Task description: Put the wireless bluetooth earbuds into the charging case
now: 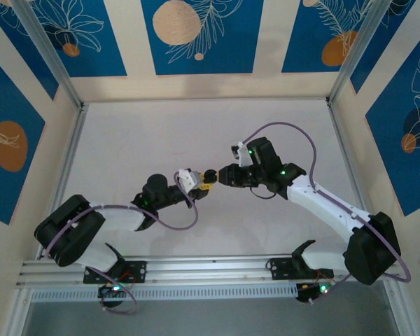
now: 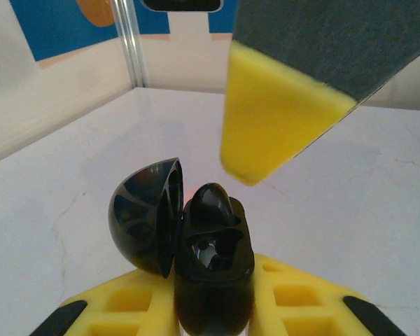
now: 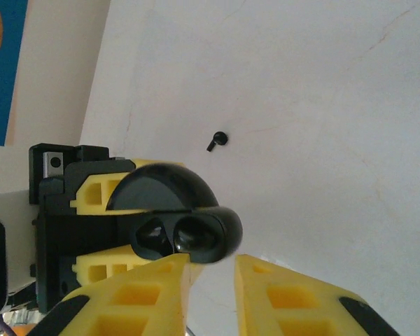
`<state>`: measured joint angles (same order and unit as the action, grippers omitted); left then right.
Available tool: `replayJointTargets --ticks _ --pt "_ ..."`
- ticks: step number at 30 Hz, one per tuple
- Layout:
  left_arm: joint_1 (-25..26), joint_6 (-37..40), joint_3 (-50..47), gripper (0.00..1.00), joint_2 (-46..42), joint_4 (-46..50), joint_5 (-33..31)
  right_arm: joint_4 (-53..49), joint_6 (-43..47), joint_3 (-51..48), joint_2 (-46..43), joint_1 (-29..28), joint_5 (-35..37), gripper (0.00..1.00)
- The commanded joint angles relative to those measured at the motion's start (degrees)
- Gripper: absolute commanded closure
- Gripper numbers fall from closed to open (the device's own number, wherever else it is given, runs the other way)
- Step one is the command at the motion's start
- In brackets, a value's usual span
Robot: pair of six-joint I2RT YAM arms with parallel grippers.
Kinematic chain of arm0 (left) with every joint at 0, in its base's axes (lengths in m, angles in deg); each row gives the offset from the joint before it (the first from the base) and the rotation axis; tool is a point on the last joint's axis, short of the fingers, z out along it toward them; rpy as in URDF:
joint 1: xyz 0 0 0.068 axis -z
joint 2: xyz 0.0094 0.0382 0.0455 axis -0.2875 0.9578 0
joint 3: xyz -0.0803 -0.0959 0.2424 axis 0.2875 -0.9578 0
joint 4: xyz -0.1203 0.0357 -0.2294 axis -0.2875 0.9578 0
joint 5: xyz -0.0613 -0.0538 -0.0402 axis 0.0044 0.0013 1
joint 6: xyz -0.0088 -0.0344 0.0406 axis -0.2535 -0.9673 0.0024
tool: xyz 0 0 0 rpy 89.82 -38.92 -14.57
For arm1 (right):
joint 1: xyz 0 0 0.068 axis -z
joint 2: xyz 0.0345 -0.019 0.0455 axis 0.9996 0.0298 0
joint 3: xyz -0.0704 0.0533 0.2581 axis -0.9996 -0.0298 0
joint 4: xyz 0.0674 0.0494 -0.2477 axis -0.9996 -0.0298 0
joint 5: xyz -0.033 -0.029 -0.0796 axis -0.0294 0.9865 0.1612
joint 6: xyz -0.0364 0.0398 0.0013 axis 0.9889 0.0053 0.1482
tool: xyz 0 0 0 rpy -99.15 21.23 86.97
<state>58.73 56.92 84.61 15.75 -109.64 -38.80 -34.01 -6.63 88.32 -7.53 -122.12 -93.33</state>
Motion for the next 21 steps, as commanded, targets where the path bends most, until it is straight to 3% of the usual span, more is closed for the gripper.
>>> replayJointTargets --ticks 1,9,16,21 --pt "-0.2 -1.1 -1.4 0.77 -2.8 0.8 -3.0 -3.6 0.7 2.6 -2.0 0.5 1.4 0.75" --pt "-5.8 -7.4 -2.7 0.78 -11.8 12.5 -9.5 -9.5 -3.2 7.2 1.9 0.0 4.9 0.72" --pt "-17.4 -17.5 -3.8 0.78 -20.4 23.0 -11.0 -11.5 -7.8 13.6 12.6 -3.4 4.1 0.69" --pt "-24.0 -20.5 -3.4 0.78 -23.9 31.0 -11.5 -15.2 -10.9 21.3 22.3 -6.6 3.6 0.67"
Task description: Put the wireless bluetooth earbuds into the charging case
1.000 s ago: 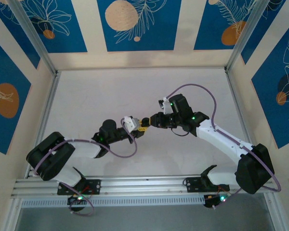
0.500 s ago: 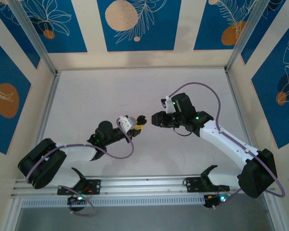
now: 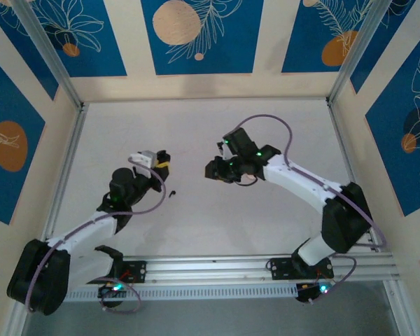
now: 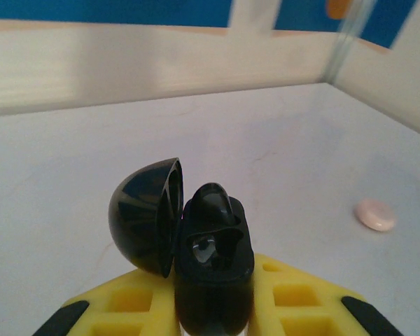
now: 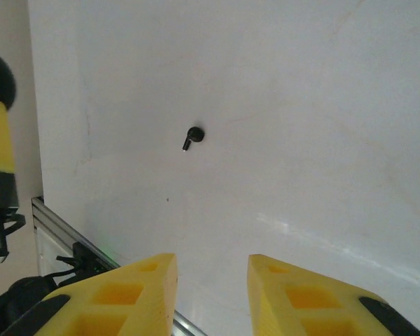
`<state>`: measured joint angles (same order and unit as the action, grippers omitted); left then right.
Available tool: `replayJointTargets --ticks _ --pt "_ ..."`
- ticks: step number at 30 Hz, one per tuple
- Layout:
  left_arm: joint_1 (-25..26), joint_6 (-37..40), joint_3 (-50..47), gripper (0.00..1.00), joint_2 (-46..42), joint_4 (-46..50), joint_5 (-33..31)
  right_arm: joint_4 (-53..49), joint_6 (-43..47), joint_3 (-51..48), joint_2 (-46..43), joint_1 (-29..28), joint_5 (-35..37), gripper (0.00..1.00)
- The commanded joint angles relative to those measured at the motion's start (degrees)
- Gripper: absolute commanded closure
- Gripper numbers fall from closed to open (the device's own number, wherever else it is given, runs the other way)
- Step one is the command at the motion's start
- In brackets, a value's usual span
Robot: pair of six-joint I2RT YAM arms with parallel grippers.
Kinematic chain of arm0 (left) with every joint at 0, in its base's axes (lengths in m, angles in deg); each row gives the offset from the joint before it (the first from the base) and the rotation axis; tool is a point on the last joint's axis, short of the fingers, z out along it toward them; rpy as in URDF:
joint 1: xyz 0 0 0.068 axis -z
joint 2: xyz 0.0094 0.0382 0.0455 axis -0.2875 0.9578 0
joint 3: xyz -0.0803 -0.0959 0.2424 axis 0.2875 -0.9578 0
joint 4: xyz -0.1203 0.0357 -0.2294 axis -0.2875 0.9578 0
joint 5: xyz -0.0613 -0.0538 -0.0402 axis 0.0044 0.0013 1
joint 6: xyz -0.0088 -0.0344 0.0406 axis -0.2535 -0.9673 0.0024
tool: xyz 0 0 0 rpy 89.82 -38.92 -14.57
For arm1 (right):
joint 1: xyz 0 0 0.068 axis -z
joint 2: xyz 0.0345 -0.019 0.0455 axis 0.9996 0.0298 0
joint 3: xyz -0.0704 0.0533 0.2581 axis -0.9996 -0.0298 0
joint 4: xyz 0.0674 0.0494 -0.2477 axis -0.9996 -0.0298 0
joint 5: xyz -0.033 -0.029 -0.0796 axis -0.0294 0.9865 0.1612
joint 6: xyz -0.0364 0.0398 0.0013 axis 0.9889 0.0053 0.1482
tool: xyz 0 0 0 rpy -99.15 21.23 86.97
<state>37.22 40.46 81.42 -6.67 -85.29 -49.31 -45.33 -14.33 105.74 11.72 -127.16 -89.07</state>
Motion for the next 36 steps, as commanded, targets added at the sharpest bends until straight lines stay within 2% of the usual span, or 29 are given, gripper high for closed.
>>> replayJointTargets --ticks 1,8,13,22,36 --pt "-3.6 -4.8 0.2 0.78 -1.6 8.7 -1.5 -4.9 -3.9 5.8 5.4 -2.1 -0.9 0.66" --pt "-11.6 -9.1 -0.8 0.77 0.1 10.6 0.7 -10.3 -7.1 17.2 19.8 -5.4 -4.6 0.66" --pt "-14.7 -10.1 -0.6 0.77 0.8 11.4 2.0 -15.2 -7.0 26.8 28.6 -7.6 -5.6 0.62" --pt "-16.2 -10.6 0.9 0.77 3.8 12.1 2.7 -23.3 -7.9 39.3 40.7 -10.1 -5.2 0.61" --pt "-16.3 -10.6 1.2 0.76 4.2 11.5 2.4 -26.8 -6.3 48.8 48.4 -10.1 -5.0 0.60"
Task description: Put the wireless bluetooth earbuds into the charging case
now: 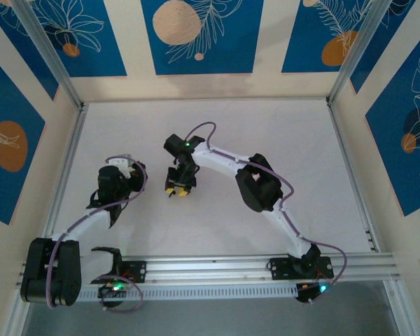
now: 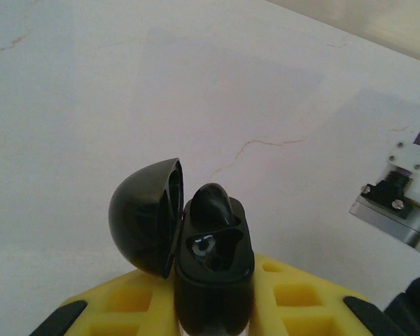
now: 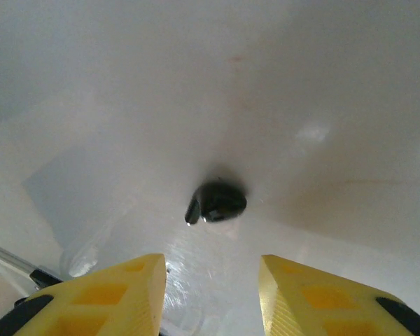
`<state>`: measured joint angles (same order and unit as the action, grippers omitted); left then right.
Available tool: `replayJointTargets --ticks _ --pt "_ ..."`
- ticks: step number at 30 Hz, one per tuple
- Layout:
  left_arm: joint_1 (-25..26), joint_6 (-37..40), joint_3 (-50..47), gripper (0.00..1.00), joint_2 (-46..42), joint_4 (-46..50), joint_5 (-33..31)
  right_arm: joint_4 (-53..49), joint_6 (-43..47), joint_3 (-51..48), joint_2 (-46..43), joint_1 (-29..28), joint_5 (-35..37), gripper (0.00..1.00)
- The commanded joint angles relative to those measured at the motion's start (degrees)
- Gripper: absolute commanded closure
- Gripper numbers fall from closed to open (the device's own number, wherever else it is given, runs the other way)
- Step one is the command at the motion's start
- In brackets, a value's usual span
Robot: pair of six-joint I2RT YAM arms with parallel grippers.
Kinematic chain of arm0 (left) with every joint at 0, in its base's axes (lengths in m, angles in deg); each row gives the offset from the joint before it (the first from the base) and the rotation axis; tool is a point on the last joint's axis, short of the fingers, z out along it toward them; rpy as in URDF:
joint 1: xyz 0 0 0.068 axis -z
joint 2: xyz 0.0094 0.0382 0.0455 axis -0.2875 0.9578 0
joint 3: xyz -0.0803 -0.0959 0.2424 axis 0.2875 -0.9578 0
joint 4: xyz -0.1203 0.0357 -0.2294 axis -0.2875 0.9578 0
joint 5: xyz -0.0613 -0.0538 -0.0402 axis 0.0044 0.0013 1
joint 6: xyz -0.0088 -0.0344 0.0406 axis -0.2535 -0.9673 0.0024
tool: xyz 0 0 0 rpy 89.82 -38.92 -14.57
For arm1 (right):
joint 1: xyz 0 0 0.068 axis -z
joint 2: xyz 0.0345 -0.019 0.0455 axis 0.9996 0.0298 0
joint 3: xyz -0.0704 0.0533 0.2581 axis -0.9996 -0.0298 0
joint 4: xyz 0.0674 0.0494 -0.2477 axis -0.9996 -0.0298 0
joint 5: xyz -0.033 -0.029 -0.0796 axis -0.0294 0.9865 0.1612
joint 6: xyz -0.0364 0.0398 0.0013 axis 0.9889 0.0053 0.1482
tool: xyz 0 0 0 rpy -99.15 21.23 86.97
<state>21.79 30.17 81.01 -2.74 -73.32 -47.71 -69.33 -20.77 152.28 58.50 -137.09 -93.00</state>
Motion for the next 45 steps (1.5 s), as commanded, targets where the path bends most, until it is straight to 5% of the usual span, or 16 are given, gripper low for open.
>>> replayJointTargets --ticks 1,31,45 --pt "-0.8 -0.2 1.7 0.76 0.2 -0.3 0.9 -3.1 0.3 2.9 2.2 -0.1 -1.0 0.61" --pt "-0.8 0.6 2.4 0.76 -1.1 1.4 1.1 -6.7 3.6 11.0 9.1 -0.1 2.5 0.74" --pt "-0.8 2.8 3.6 0.77 -2.6 4.8 1.8 -8.8 5.7 5.2 4.9 0.3 6.3 0.77"
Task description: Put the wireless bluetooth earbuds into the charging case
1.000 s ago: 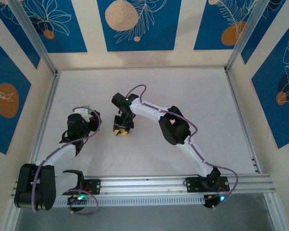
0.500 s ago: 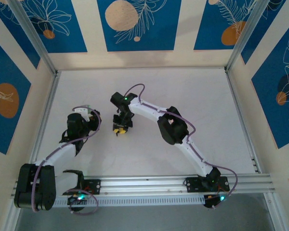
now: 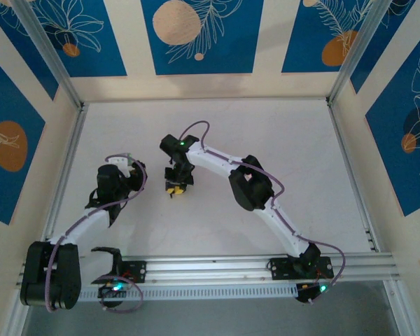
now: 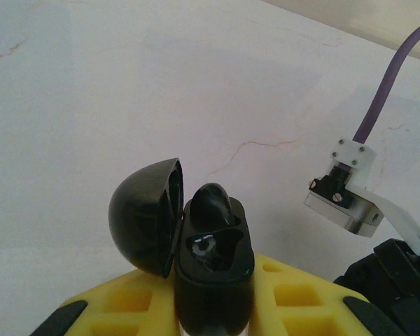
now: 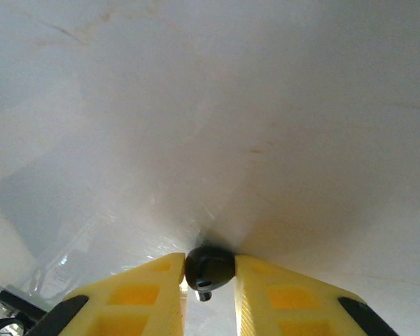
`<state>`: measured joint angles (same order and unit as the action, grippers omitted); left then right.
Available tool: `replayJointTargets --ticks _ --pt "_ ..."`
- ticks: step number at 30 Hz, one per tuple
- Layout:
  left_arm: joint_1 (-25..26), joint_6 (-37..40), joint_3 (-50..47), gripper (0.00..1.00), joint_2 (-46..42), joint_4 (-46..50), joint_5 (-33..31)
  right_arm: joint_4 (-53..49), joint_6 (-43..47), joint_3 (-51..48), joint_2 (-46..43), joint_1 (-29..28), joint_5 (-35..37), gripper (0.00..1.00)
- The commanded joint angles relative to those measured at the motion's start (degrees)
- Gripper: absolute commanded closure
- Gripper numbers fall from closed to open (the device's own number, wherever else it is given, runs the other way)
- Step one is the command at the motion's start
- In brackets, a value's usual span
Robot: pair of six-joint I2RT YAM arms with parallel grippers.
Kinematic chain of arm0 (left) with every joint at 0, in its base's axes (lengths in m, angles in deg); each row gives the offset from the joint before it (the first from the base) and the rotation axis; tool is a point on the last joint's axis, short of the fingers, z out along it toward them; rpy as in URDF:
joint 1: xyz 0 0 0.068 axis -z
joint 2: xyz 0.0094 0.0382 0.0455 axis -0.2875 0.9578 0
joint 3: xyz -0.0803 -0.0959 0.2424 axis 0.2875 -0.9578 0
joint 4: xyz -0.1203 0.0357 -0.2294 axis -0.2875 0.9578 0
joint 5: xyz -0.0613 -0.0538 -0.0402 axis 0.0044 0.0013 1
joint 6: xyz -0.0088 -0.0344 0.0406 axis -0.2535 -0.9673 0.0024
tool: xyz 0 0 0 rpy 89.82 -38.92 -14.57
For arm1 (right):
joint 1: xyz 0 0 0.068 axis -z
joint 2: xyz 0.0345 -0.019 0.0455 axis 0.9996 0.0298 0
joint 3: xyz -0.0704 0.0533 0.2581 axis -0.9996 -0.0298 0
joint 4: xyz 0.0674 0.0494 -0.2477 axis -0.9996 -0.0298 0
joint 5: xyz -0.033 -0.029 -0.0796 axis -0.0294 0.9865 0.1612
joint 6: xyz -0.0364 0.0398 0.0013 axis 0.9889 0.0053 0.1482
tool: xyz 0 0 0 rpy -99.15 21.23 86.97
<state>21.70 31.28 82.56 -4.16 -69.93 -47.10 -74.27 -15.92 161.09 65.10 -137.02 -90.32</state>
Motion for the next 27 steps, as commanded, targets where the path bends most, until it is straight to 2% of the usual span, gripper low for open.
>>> replayJointTargets --ticks 1,9,14,21,27 --pt "-0.7 1.8 2.1 0.77 -1.3 1.7 1.2 -3.5 1.1 -5.3 -2.8 0.5 4.0 0.78" --pt "-0.8 2.8 2.5 0.77 -1.5 2.2 2.4 -0.4 4.6 -21.7 -13.1 3.4 6.0 0.78" --pt "-0.7 3.0 2.6 0.77 -1.3 2.1 2.7 -0.1 8.1 -27.9 -16.8 5.9 6.3 0.77" --pt "-0.7 3.2 2.8 0.77 -0.9 2.0 3.0 -1.7 10.6 -26.0 -19.2 7.0 4.7 0.58" --pt "-0.7 3.3 2.9 0.77 -1.0 2.2 3.2 -9.3 8.0 -21.1 -18.9 6.6 7.5 0.57"
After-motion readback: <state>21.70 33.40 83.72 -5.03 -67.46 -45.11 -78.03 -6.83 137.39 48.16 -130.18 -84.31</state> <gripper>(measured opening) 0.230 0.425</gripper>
